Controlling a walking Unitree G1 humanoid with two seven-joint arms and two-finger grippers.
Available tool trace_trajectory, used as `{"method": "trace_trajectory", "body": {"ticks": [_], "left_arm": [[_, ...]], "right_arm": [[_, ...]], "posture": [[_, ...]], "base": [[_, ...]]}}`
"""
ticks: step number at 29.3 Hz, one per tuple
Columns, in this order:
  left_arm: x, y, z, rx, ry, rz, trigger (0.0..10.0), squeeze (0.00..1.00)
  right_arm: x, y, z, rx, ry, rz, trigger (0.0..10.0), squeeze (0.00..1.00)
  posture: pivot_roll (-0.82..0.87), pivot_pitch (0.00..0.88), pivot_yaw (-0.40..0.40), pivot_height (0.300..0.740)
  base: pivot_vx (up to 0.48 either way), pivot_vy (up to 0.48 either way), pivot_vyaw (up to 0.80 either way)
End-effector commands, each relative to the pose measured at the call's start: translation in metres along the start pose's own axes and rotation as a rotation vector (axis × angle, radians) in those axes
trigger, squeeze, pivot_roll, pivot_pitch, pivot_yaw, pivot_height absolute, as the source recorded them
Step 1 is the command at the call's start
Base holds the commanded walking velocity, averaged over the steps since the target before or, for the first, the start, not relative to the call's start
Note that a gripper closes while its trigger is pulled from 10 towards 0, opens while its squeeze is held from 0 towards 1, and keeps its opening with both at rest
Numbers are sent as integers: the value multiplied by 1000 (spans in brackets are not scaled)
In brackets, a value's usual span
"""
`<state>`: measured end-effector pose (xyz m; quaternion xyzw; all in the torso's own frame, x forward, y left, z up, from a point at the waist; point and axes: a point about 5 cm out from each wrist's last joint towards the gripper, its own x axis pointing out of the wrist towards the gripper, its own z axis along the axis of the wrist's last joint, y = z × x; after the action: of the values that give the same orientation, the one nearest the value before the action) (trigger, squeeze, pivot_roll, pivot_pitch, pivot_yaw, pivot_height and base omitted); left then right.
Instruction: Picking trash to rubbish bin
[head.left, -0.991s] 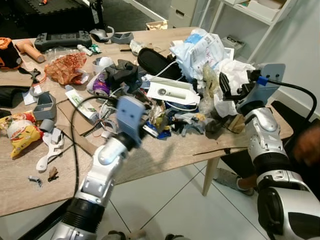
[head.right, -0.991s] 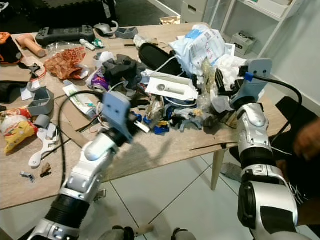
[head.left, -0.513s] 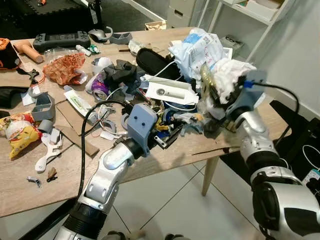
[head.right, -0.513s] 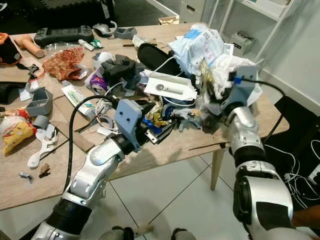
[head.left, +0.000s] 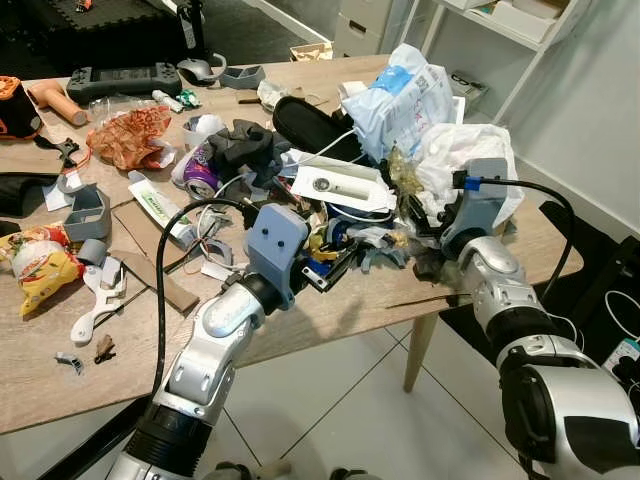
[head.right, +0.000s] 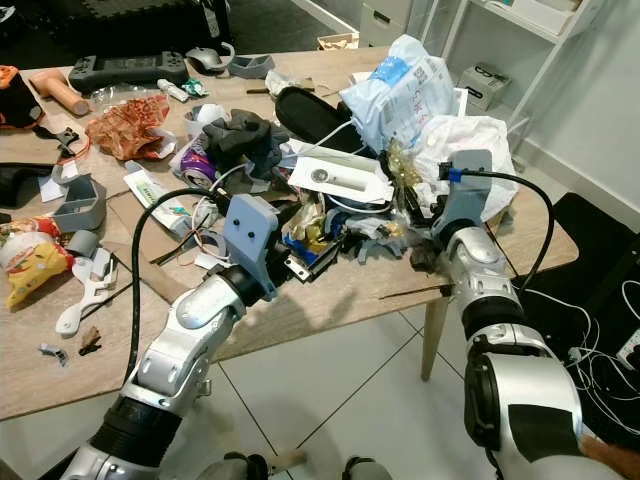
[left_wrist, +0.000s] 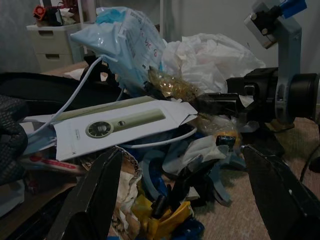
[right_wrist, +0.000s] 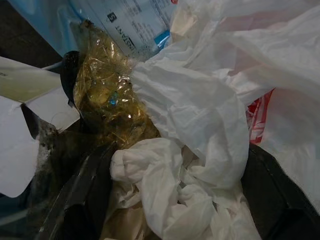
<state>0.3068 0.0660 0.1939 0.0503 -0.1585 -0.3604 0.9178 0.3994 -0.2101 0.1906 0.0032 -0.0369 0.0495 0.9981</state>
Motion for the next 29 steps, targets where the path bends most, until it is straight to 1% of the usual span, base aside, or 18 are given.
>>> {"method": "trace_trajectory", "body": {"ticks": [1, 2, 7, 8, 15, 17, 19, 20, 21, 22, 23, 24, 25, 26, 27, 29], "left_arm": [[2, -4, -3, 6, 21, -15, 10000, 0], [2, -4, -3, 8, 22, -13, 10000, 0], [2, -2, -3, 16, 25, -7, 10000, 0], [2, -2, -3, 17, 25, -6, 10000, 0], [2, -1, -4, 23, 27, -9, 10000, 0], [2, 0, -3, 27, 25, -9, 10000, 0], [2, 1, -2, 32, 23, -6, 10000, 0], [2, 1, -2, 32, 23, -6, 10000, 0], [1, 3, -2, 37, 23, -3, 10000, 0], [1, 3, -2, 37, 23, -3, 10000, 0], [1, 4, -2, 38, 23, -2, 10000, 0], [1, 4, -2, 38, 23, -2, 10000, 0], [1, 4, -2, 43, 25, -3, 10000, 0], [1, 4, -3, 44, 26, -4, 10000, 0], [2, 4, -2, 43, 25, -6, 10000, 0], [3, 3, -2, 42, 23, -9, 10000, 0]], "right_arm": [[-6, -5, -17, 20, 75, -15, 2118, 0], [-6, -5, -17, 28, 70, -15, 0, 0], [-6, -5, -15, 39, 52, -11, 0, 0], [-6, -5, -14, 46, 45, -11, 0, 0], [-5, -6, -11, 76, 22, -13, 0, 0], [-4, -6, -4, 97, -12, -11, 0, 0], [-1, -6, 10, 115, -70, -3, 0, 0], [-1, -6, 10, 115, -70, -3, 0, 0], [5, -3, 40, 135, -187, 24, 0, 0], [5, -3, 40, 135, -187, 24, 0, 0], [7, -1, 53, 142, -234, 36, 0, 0], [7, -1, 53, 142, -234, 36, 0, 0], [8, 4, 87, 142, -348, 69, 0, 0], [8, 6, 98, 138, -383, 82, 0, 0], [8, 11, 122, 149, -439, 93, 0, 0], [6, 16, 134, 143, -470, 106, 0, 0]], "posture": [[-18, 204, -55, 740], [-17, 194, -56, 740], [-17, 194, -56, 740], [-16, 181, -56, 740], [-16, 166, -54, 740], [-12, 157, -54, 740], [-12, 157, -54, 740], [-12, 157, -54, 740], [-9, 148, -50, 740], [-9, 148, -50, 740], [-9, 148, -50, 740], [-9, 148, -50, 740], [-15, 143, -47, 740], [-15, 143, -47, 740], [-15, 142, -46, 740], [-17, 140, -46, 740]], "base": [[0, 0, 0], [0, 0, 0], [0, 0, 0], [0, 0, 0], [0, 0, 0], [0, 0, 0], [0, 0, 0], [0, 0, 0], [0, 0, 0], [0, 0, 0], [0, 0, 0], [0, 0, 0], [0, 0, 0], [0, 0, 0], [0, 0, 0], [0, 0, 0]]}}
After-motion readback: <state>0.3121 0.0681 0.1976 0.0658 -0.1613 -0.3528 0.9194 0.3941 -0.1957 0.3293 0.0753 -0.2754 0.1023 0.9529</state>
